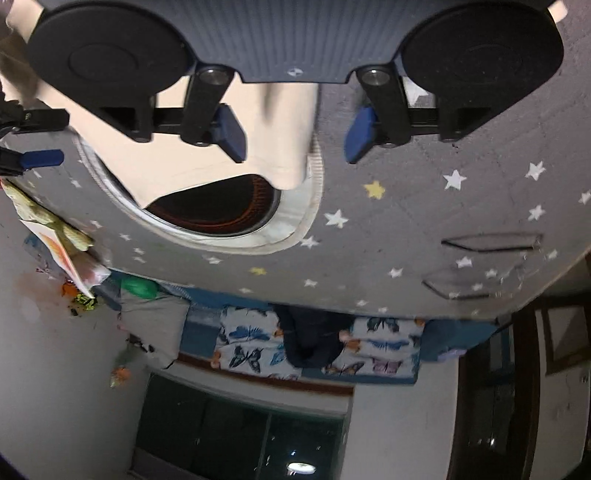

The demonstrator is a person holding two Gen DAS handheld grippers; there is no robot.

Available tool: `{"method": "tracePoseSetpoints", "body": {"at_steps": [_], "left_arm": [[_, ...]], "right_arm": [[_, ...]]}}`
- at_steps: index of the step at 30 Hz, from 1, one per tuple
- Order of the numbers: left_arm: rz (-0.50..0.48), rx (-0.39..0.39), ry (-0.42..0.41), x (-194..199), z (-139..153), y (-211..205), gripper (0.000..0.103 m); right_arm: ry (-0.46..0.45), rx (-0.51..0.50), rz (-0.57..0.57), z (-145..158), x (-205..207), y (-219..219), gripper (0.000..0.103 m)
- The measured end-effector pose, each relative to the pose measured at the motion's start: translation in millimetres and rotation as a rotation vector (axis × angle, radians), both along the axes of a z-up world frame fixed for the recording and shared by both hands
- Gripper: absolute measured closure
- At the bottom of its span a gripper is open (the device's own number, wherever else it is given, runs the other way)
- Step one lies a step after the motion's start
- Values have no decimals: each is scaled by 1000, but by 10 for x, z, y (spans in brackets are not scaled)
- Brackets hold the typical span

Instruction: Fold clothes

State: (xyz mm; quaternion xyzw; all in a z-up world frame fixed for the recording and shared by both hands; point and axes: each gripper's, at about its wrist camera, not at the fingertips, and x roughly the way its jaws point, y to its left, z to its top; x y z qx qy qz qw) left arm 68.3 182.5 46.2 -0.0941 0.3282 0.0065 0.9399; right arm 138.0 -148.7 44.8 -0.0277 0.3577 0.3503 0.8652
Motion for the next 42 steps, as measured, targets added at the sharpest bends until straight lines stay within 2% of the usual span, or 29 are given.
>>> {"method": "tracePoseSetpoints", "body": {"at_steps": [2, 5, 9, 12, 16, 18, 21, 23, 25, 26, 27, 29, 31, 36, 38, 42], "left_arm": [[-15, -10, 11, 76, -42, -22, 49], [-46, 5, 1, 106, -67, -134, 60], [-151, 26, -27, 72, -92, -354, 60], [-234, 49, -17, 31, -143, -518, 60], [-302, 60, 12, 21, -214, -669, 60], [-326, 67, 21, 12, -238, -708, 58], [-308, 58, 37, 32, -259, -677, 58], [-282, 40, 8, -13, -191, -594, 57], [-241, 41, -37, -83, -89, -502, 52], [-209, 46, -62, -111, -41, -451, 48], [-174, 52, -83, -130, -4, -399, 39], [-95, 61, -98, -117, 31, -285, 30], [-49, 46, -67, -36, -8, -175, 30], [-53, 31, -25, 12, -95, -129, 32], [-63, 23, -20, 45, -105, -138, 32], [-63, -10, 6, 213, -149, -140, 34]], "right_arm": [[-9, -5, -2, 17, 71, 63, 0], [-24, -11, -17, 38, 212, 143, 0], [-16, -11, -51, 30, 433, 193, 4], [2, -13, -77, -17, 591, 217, 12], [27, -17, -90, -100, 758, 289, 29], [39, -21, -103, -147, 827, 332, 32], [47, -31, -113, -208, 913, 393, 41], [43, -36, -115, -228, 929, 416, 51], [38, -41, -118, -247, 946, 439, 56], [36, -44, -119, -256, 954, 451, 63], [34, -47, -120, -266, 962, 462, 67], [32, -47, -126, -275, 972, 460, 85], [34, -43, -137, -271, 969, 424, 93], [-41, -80, -200, -167, 885, 255, 97], [-81, -125, -236, -141, 853, 167, 97], [-74, -190, -275, -207, 849, 4, 97]]}}
